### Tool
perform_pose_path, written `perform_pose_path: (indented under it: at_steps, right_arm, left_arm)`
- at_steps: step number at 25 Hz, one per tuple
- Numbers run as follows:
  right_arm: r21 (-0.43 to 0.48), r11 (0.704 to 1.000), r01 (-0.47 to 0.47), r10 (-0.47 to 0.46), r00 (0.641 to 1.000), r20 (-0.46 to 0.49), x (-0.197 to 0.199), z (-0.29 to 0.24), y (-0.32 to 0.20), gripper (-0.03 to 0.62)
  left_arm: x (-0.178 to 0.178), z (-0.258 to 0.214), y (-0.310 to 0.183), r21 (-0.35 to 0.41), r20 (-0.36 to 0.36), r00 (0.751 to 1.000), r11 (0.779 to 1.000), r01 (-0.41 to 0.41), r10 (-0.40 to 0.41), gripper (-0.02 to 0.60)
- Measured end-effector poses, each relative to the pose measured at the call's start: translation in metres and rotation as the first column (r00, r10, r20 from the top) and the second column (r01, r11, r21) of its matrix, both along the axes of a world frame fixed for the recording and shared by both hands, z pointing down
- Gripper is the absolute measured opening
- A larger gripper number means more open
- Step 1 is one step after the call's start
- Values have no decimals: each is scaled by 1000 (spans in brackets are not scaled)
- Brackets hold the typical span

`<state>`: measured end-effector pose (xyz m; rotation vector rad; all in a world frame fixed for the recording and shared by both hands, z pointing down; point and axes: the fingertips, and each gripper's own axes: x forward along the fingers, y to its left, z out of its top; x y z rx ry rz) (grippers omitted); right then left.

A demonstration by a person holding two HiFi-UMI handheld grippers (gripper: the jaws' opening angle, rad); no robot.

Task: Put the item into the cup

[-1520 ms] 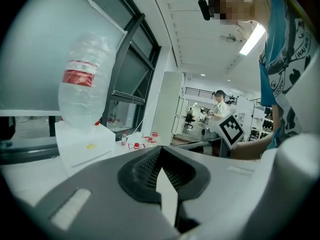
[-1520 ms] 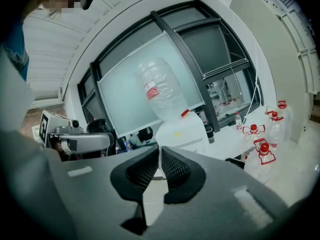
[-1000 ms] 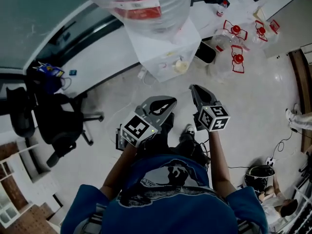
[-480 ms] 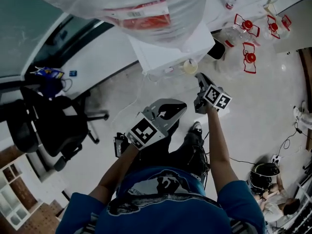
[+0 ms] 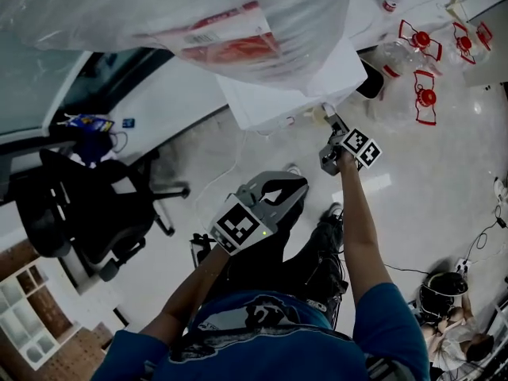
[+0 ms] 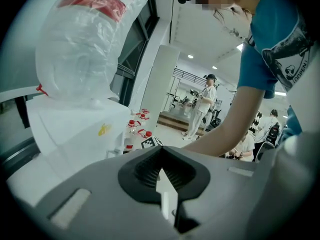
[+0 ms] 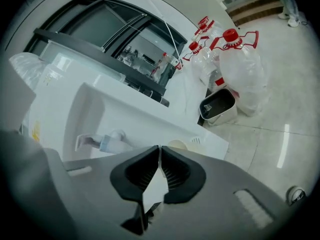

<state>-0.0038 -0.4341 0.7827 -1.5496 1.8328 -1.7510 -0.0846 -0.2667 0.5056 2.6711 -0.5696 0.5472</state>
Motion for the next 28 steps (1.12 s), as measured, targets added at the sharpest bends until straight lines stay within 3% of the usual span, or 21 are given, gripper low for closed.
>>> perform_pose_path:
  at_steps: [5, 9, 18, 22, 28]
  right_arm:
    - [-19, 1000, 7, -7, 1000, -9, -2, 16, -9, 27]
    - [-4, 999, 44, -44, 999, -11, -5, 14, -12, 99]
    - [63, 991, 115, -109, 991, -83, 7, -17, 11, 99]
    - [114, 970, 214, -196, 969, -151, 10, -45, 39, 98]
    - [222, 915, 338, -278, 924, -262, 20, -114, 88, 95]
  left_arm:
    - [-2, 8, 0, -30, -8, 1000, 999, 26, -27, 12]
    - [-4, 12, 1, -36, 2, 1000, 999, 30, -30, 12]
    - [-3, 14, 6, -36, 8, 999, 999, 36, -36, 12]
    - [0, 13, 8, -22, 12, 999, 999, 41, -41, 12]
    - [11, 4, 14, 4, 14, 997, 998, 70, -71, 11]
